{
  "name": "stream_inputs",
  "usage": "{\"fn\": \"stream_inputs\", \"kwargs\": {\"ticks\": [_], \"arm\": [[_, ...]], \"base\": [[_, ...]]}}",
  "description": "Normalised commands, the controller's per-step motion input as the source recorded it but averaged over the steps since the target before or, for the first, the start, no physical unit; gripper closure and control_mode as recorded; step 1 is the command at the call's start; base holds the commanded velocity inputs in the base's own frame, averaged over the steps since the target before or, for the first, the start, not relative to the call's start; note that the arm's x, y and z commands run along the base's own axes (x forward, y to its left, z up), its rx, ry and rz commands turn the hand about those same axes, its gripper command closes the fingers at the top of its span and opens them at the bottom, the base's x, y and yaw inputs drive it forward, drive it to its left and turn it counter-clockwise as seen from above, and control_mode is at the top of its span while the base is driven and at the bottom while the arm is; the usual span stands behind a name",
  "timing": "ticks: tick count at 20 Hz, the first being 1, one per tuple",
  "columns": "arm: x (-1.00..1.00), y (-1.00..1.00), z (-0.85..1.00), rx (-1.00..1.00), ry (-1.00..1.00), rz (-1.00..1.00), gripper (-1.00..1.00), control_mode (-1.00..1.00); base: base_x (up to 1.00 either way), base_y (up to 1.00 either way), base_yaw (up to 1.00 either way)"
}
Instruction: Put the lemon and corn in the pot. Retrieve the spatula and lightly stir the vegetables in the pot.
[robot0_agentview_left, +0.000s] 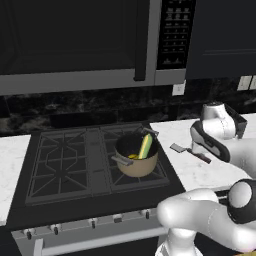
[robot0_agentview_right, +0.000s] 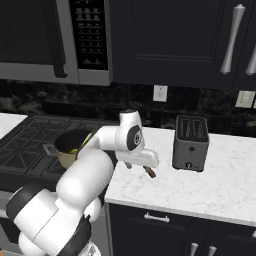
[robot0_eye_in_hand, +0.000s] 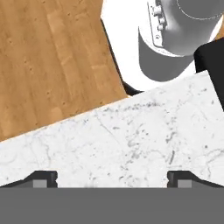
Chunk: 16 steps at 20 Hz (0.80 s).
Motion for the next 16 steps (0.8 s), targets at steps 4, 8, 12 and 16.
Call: {"fn": "stream_inputs", "kwargs": {"ticks": [4,8,12,16], "arm": [[0.42,-0.22,-0.39,0.10,0.00,0.64,-1.00,-1.00],[0.25,-0.23,-0.54,0.06,0.00,0.48,-1.00,-1.00],[0.52,-0.04,-0.15,0.03,0.06,0.32,-1.00,-1.00],[0.33,-0.07,-0.24,0.01,0.06,0.28,-1.00,-1.00]], "base": [[0.00,0.00,0.00],[0.00,0.00,0.00],[0.00,0.00,0.00],[0.00,0.00,0.00]]}}
